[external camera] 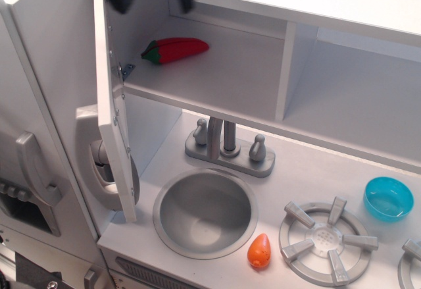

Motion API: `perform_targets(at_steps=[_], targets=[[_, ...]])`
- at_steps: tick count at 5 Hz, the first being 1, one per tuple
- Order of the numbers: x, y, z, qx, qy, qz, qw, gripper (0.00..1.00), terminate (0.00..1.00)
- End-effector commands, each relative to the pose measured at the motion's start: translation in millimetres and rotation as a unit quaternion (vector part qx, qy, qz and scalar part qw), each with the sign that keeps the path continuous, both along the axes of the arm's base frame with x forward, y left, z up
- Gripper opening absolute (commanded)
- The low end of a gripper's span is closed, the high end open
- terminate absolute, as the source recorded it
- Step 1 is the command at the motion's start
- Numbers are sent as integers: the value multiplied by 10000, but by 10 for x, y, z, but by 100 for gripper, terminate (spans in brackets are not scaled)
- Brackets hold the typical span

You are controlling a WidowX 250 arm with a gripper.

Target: Close microwave

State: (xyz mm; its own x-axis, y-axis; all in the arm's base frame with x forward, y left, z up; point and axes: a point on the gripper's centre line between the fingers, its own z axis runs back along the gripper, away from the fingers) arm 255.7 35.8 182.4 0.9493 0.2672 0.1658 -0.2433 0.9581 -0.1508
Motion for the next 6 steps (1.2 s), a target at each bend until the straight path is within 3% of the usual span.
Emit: perform_targets(at_steps=[1,3,6], targets=[[-91,472,-97,564,-152,346,9977,100,0],[-42,683,-254,919,-111,735,9930,100,0],[39,339,-606,692,-32,939,9932,100,0]])
